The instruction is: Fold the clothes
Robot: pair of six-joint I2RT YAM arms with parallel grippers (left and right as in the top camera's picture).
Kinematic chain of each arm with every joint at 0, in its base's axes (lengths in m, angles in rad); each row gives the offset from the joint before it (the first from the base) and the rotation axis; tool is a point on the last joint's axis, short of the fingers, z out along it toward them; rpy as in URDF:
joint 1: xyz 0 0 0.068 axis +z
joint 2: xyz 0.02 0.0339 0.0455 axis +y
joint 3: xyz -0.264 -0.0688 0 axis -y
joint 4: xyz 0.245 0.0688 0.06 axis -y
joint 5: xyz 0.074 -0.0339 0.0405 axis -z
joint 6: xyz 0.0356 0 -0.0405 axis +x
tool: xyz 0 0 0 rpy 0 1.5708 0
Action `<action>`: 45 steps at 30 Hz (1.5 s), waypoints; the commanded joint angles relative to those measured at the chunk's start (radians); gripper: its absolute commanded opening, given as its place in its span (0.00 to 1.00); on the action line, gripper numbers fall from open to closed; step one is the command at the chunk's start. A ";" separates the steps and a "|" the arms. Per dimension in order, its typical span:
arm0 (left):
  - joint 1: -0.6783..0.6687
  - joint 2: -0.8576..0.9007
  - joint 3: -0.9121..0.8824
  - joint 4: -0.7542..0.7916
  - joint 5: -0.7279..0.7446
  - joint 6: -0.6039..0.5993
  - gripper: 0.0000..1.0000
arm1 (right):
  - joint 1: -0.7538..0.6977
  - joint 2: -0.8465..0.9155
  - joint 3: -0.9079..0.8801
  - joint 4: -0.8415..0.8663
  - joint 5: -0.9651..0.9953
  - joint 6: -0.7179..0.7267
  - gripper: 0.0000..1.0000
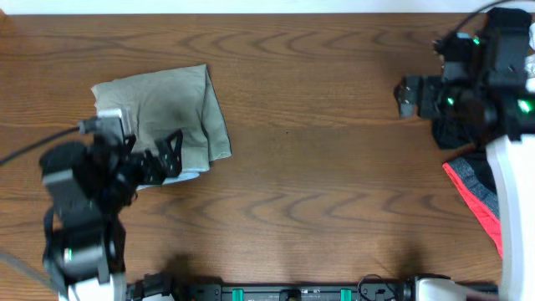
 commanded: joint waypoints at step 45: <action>0.002 -0.407 -0.011 -0.156 -0.088 0.069 0.98 | 0.005 -1.021 -0.605 -0.038 0.100 -0.025 0.99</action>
